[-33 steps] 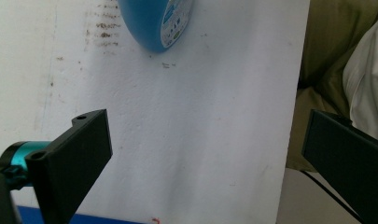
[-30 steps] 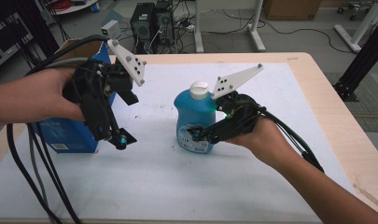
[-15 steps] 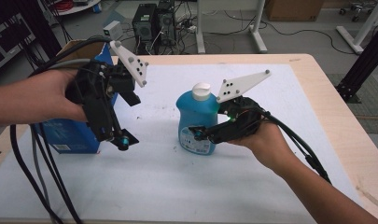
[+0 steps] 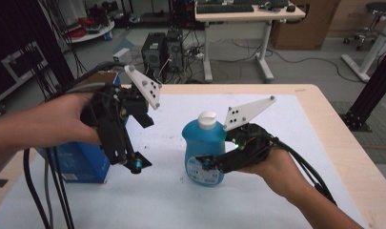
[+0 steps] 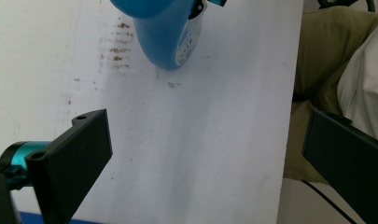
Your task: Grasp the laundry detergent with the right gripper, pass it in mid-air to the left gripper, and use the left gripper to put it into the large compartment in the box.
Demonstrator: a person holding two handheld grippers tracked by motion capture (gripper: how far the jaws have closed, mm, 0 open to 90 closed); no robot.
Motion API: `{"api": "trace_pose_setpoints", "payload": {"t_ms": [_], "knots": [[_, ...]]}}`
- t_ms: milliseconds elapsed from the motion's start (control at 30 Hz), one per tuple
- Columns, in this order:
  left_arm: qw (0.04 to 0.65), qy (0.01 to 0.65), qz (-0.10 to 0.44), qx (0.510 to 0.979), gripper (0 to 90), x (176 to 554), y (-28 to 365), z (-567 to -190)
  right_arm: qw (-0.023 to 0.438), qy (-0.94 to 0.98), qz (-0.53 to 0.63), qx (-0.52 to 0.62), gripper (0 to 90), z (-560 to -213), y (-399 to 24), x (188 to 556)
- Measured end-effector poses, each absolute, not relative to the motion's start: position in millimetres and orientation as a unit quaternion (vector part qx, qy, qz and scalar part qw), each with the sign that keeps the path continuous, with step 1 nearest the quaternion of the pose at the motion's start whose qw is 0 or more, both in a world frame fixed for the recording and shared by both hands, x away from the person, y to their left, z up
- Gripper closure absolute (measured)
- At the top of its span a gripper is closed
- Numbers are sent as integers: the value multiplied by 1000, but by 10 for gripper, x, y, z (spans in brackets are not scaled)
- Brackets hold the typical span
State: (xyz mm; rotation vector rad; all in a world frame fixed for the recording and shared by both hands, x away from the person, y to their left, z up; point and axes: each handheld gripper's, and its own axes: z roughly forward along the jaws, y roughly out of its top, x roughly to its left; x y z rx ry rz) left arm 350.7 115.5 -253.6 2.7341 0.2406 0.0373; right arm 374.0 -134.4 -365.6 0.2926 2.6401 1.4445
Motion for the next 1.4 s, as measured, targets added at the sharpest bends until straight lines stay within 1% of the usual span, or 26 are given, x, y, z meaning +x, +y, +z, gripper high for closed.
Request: {"api": "trace_pose_setpoints", "payload": {"t_ms": [67,200,433,733,1167,1400], "knots": [[198,85,14,976,16,3516,1122,-2499,55,873,477,91,466,-3579,-1348,3754],[202,83,12,976,16,3516,1090,-2459,47,875,472,92,466,-3518,-1354,3772],[193,74,16,978,16,3541,1005,-2329,39,883,462,72,466,-3434,-1370,3772],[188,63,20,980,16,3565,899,-2174,14,888,459,36,465,-3262,-1324,3760],[184,61,24,981,16,3553,813,-2068,-5,894,447,-14,465,-3127,-1093,3729],[184,61,26,981,16,3553,813,-2037,-12,895,446,-26,465,-3119,-1011,3729]]}}
